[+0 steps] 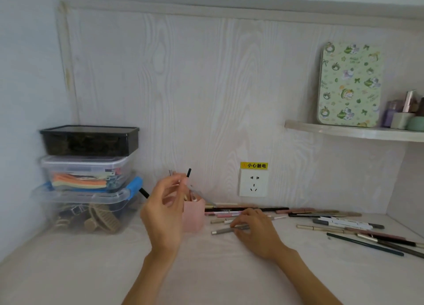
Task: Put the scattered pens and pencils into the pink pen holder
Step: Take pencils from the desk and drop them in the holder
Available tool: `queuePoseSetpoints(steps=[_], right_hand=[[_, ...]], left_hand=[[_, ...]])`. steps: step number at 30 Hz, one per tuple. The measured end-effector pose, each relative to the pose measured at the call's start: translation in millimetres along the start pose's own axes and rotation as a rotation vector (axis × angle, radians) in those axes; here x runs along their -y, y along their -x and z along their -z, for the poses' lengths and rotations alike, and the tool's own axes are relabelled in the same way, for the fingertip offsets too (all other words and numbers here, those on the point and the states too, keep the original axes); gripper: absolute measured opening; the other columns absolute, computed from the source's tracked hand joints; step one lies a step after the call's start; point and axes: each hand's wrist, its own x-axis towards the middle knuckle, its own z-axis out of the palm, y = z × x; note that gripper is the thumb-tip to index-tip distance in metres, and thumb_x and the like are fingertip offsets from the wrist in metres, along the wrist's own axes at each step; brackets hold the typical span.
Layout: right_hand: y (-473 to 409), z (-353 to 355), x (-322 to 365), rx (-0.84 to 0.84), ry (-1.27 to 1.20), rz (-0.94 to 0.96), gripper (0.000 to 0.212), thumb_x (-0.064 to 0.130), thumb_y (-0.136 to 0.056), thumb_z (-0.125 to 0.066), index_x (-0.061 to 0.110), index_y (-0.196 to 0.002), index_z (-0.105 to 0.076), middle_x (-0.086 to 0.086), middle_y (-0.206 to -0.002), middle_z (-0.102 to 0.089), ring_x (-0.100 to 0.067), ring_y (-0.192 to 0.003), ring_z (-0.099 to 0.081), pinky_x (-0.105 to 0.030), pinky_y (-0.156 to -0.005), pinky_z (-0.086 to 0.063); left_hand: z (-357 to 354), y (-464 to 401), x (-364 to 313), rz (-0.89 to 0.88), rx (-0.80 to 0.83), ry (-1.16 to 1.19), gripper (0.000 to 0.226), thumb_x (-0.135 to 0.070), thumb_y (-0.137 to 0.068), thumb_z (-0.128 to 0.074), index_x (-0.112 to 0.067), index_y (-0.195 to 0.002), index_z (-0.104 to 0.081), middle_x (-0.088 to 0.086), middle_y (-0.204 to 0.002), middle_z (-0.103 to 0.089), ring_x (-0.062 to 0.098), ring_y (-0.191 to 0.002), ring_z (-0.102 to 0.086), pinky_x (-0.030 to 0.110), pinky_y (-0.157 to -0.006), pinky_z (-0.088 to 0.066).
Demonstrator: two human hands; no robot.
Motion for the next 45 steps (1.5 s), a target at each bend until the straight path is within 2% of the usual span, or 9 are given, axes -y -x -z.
queuePoseSetpoints(steps=[6, 13, 17, 20, 25, 28, 35, 39, 45], right_hand=[[-7, -18, 7, -0.046, -0.101, 0.060, 0.016, 0.027, -0.085, -0.063, 0.030, -0.098, -0.072, 0.006, -0.105, -0.061, -0.010, -0.104, -0.052, -0.016, -0.091, -0.036], [-5, -17, 7, -0.086, -0.058, 0.083, 0.014, 0.035, -0.083, -0.063, 0.033, -0.095, -0.070, 0.012, -0.104, -0.060, -0.008, -0.103, -0.049, -0.022, -0.087, -0.035], [-4, -16, 10, -0.088, -0.131, 0.099, 0.015, 0.029, -0.086, -0.061, 0.032, -0.099, -0.068, 0.016, -0.099, -0.065, -0.004, -0.098, -0.054, -0.014, -0.079, -0.039], [-3, -12, 11, -0.119, -0.181, 0.068, 0.016, 0.029, -0.086, -0.061, 0.037, -0.100, -0.064, 0.022, -0.094, -0.060, 0.004, -0.091, -0.053, -0.005, -0.074, -0.037], [-4, 0, 16, -0.331, -0.241, 0.063, 0.016, 0.026, -0.089, -0.058, 0.037, -0.100, -0.053, 0.025, -0.088, -0.060, 0.002, -0.083, -0.059, -0.014, -0.070, -0.045], [-4, 14, 25, -0.415, -0.443, 0.023, 0.037, 0.026, -0.092, -0.052, 0.056, -0.107, -0.037, 0.025, -0.090, -0.061, 0.005, -0.083, -0.062, -0.008, -0.067, -0.048], [-37, 41, 76, -0.574, -0.955, 0.074, 0.059, 0.010, -0.093, -0.050, 0.035, -0.140, -0.024, 0.002, -0.096, -0.056, -0.009, -0.076, -0.067, -0.019, -0.069, -0.058], [-75, 52, 119, -0.624, -0.904, 0.182, 0.058, 0.014, -0.094, -0.051, 0.040, -0.138, -0.021, 0.003, -0.096, -0.057, -0.016, -0.079, -0.068, -0.022, -0.070, -0.058], [-109, 23, 148, -0.537, -0.451, 0.169, 0.055, 0.012, -0.092, -0.052, 0.031, -0.136, -0.026, 0.002, -0.103, -0.062, -0.008, -0.074, -0.065, -0.019, -0.062, -0.052]], left_hand=[[38, -56, -3, -0.217, -0.186, -0.077, 0.014, -0.017, -0.085, -0.069, -0.014, -0.098, -0.067, 0.002, -0.088, -0.069, 0.004, -0.080, -0.066, 0.013, -0.073, -0.050], [19, -64, 10, -0.289, -0.021, -0.572, 0.024, -0.034, -0.083, -0.064, -0.013, -0.089, -0.073, 0.002, -0.077, -0.073, 0.014, -0.059, -0.062, 0.026, -0.053, -0.046], [7, -45, 27, -0.184, 0.183, -0.785, 0.042, -0.046, -0.086, -0.046, -0.015, -0.097, -0.072, 0.007, -0.102, -0.072, 0.026, -0.102, -0.063, 0.047, -0.103, -0.036], [8, -37, 34, -0.147, 0.285, -0.790, 0.040, -0.045, -0.089, -0.047, -0.019, -0.111, -0.066, 0.005, -0.133, -0.055, 0.027, -0.128, -0.042, 0.045, -0.110, -0.024], [36, -8, 39, -0.138, 0.133, -0.679, 0.047, -0.047, -0.076, -0.064, -0.020, -0.111, -0.049, 0.000, -0.109, -0.056, 0.020, -0.098, -0.053, 0.032, -0.081, -0.047], [51, 4, 44, 0.072, 0.241, -0.692, 0.050, -0.062, -0.062, -0.069, -0.031, -0.087, -0.039, -0.018, -0.080, -0.046, 0.004, -0.067, -0.046, 0.014, -0.051, -0.032], [48, 13, 62, 0.426, 0.437, -0.734, 0.059, -0.071, -0.055, -0.067, -0.038, -0.090, -0.033, -0.019, -0.086, -0.050, 0.009, -0.078, -0.055, 0.026, -0.061, -0.040], [47, 16, 69, 0.388, 0.449, -0.720, 0.066, -0.066, -0.060, -0.066, -0.037, -0.116, -0.043, -0.015, -0.104, -0.060, 0.012, -0.094, -0.060, 0.026, -0.070, -0.044], [47, 15, 67, 0.423, 0.439, -0.660, 0.060, -0.066, -0.062, -0.066, -0.039, -0.113, -0.048, -0.017, -0.108, -0.064, 0.008, -0.094, -0.060, 0.023, -0.073, -0.045]])
